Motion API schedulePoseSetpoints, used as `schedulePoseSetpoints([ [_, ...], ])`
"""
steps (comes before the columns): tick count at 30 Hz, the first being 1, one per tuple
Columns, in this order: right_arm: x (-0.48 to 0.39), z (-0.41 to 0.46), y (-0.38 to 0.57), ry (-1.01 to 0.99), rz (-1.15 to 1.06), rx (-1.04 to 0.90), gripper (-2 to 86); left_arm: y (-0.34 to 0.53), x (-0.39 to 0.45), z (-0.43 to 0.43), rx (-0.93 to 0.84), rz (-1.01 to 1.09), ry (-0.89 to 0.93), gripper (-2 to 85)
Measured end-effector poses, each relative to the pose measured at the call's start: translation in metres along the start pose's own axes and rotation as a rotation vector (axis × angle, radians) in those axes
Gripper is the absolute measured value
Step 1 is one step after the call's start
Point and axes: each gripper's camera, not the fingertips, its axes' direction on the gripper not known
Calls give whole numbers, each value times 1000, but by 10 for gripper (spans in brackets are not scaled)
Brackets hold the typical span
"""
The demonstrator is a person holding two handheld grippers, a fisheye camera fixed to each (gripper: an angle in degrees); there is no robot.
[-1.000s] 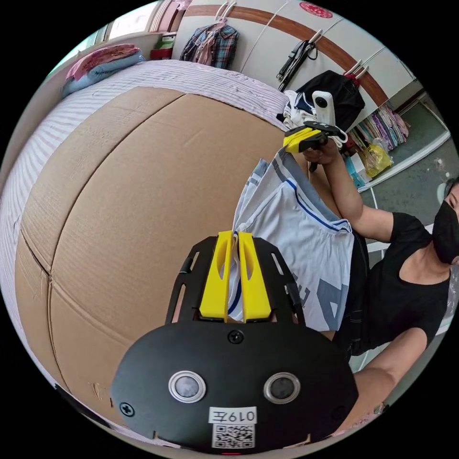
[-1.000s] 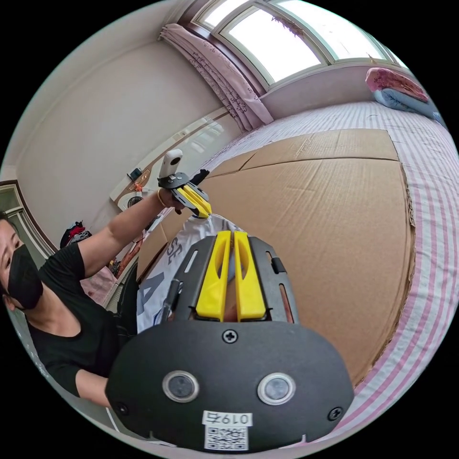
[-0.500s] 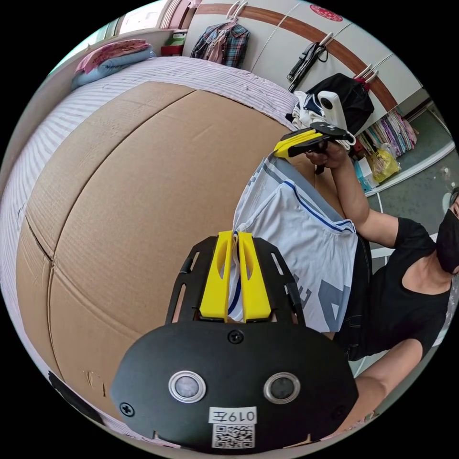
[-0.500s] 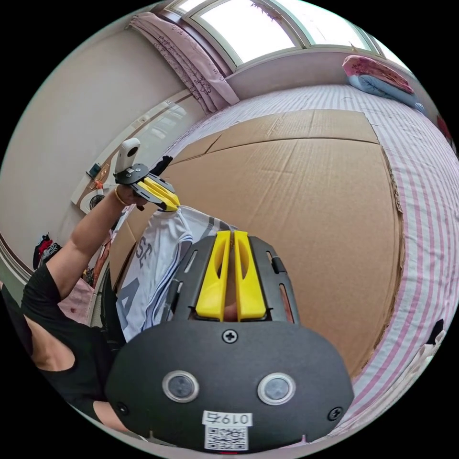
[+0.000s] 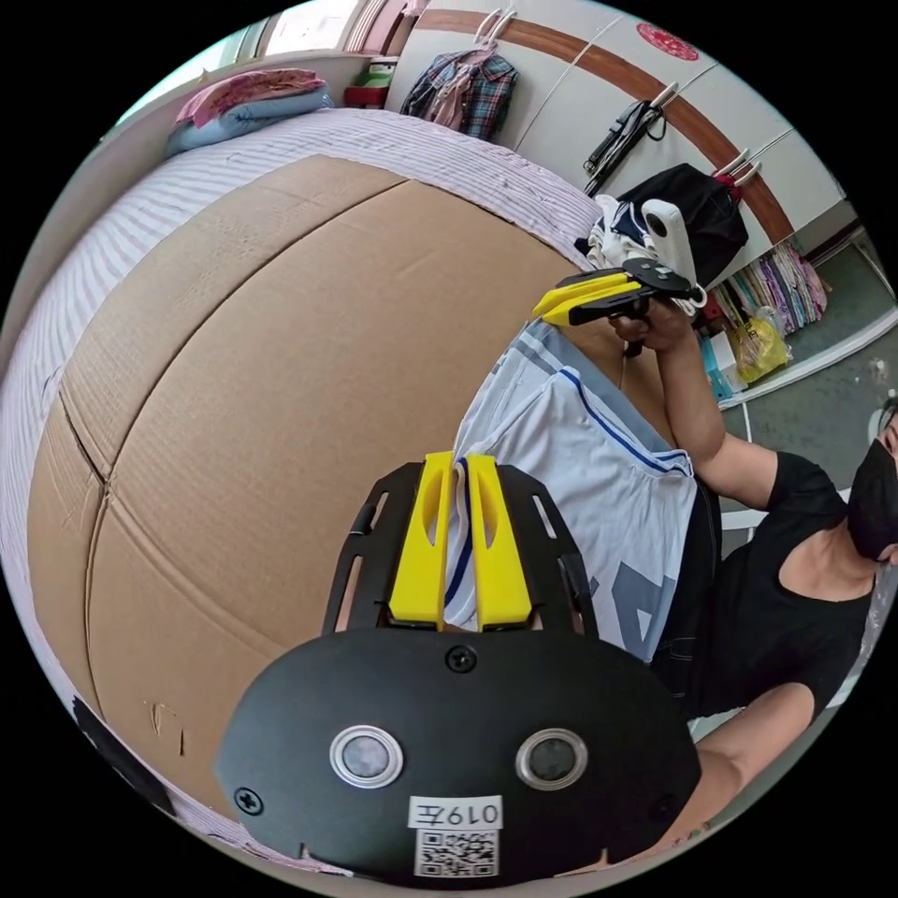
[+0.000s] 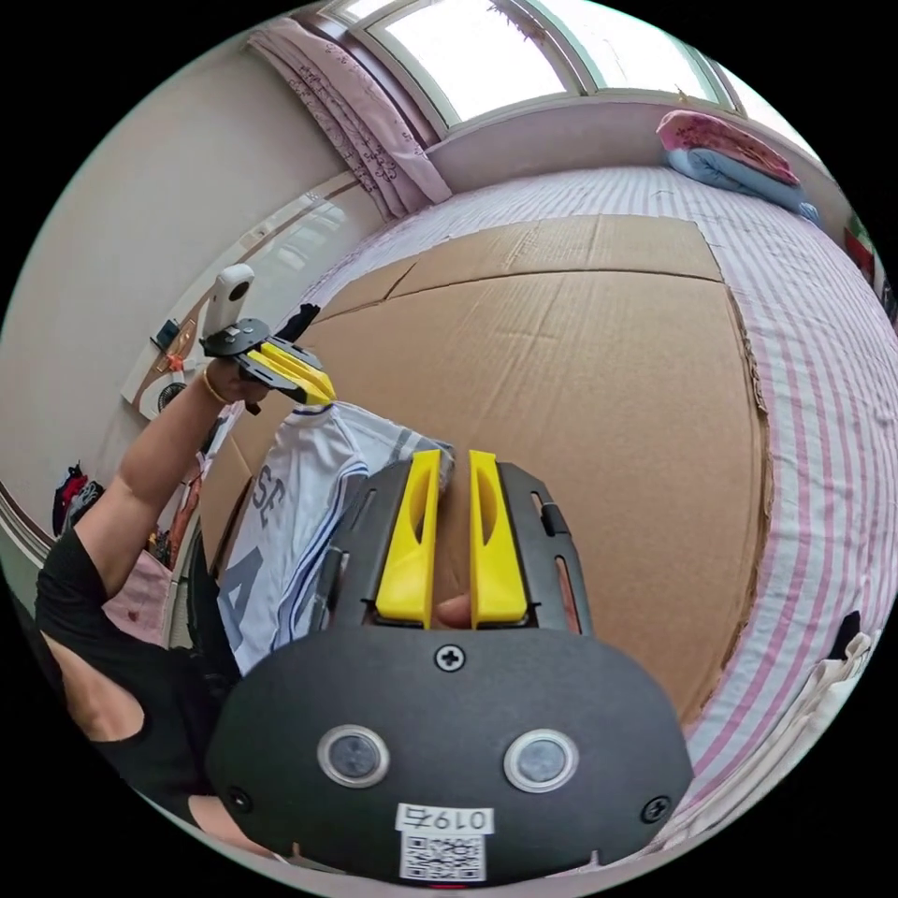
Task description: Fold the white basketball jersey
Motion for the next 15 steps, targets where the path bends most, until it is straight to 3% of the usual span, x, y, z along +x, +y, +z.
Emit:
schedulePoseSetpoints([
  [10,11,-8,50,-18,-40,57,3,68,11,-50,161,-69,61,16],
  [15,-30,-50,78,53,-209,165,-6,160,107,-75,361,6,68,12],
])
